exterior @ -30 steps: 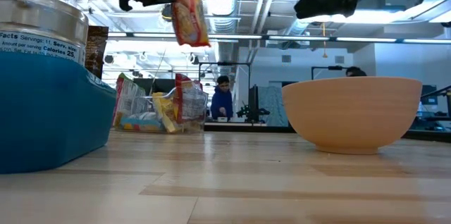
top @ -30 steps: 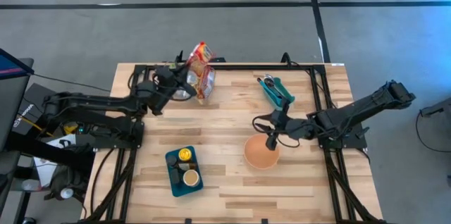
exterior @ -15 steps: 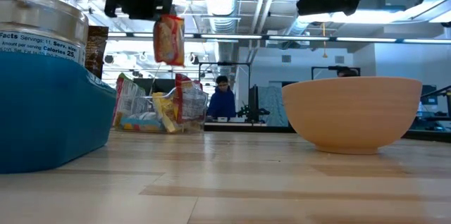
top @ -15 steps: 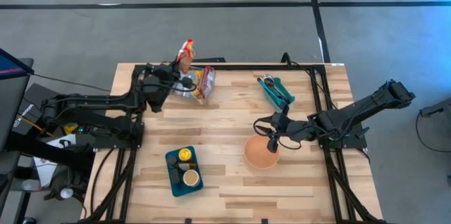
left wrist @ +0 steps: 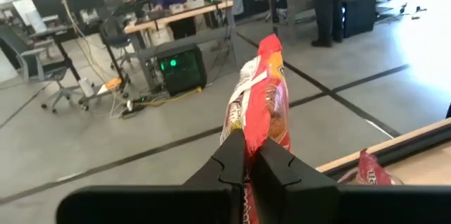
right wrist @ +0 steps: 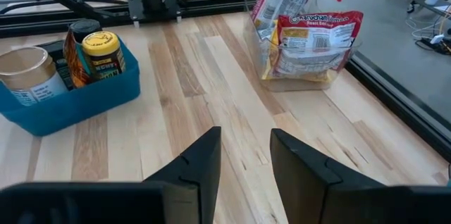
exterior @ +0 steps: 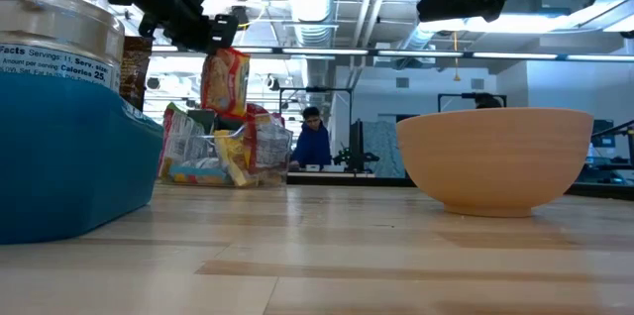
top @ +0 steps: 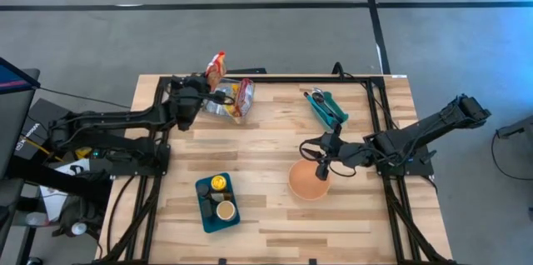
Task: Pick & Place Food Item
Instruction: Put the red noodle pack into the transparent bin
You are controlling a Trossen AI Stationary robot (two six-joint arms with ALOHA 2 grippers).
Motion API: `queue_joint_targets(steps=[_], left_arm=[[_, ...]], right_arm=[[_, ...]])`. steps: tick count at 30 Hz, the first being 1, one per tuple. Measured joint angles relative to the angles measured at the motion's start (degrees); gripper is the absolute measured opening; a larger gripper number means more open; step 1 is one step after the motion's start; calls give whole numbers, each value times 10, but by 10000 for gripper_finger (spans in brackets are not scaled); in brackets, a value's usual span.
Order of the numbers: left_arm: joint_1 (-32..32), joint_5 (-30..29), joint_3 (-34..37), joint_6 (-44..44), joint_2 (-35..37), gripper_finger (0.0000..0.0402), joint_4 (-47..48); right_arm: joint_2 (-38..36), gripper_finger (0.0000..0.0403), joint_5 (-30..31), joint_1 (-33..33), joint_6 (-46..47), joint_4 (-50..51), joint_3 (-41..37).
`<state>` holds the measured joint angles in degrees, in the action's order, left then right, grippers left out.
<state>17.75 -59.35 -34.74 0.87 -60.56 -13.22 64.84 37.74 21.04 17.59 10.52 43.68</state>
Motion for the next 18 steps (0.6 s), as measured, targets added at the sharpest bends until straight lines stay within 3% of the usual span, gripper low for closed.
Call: queue_joint_targets(steps=[13, 18], left_arm=[[3, -9, 0, 16, -67, 1, 6], [3, -60, 0, 15, -99, 2, 8]], right_arm=[[0, 116, -2, 0, 0, 2, 0], [0, 116, -2, 0, 0, 2, 0]])
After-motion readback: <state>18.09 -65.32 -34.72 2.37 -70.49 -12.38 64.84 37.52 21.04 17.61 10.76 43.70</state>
